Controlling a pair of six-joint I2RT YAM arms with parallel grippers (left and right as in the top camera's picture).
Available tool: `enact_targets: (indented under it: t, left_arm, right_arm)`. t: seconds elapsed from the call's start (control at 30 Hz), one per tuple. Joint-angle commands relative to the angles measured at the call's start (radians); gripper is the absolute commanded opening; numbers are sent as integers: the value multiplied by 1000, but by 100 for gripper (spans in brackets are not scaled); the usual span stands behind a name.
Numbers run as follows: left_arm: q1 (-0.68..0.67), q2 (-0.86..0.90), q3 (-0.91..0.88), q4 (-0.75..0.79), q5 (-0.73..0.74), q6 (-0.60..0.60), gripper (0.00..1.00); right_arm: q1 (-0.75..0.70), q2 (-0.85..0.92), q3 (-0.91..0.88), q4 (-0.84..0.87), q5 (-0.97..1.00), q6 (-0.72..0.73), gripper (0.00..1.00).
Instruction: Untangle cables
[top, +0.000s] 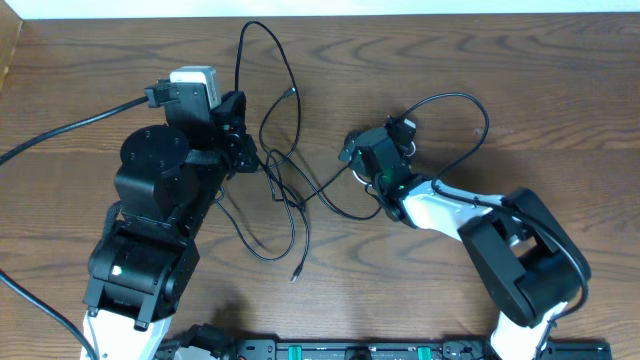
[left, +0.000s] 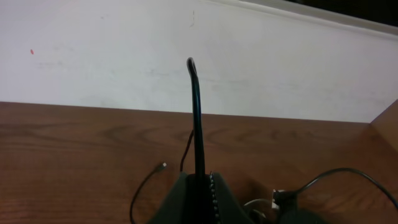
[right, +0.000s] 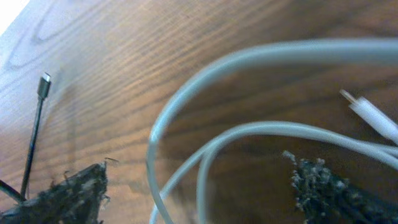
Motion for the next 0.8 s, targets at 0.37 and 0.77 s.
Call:
enact_targets:
  t: [0.37, 0.77]
  left_arm:
    - [2, -3, 7, 1, 16, 29, 7]
    - [2, -3, 7, 1, 16, 28, 8]
  right_arm:
    - [1, 61, -14, 30, -134, -53, 1]
    - [0, -431, -14, -259, -244, -445, 1]
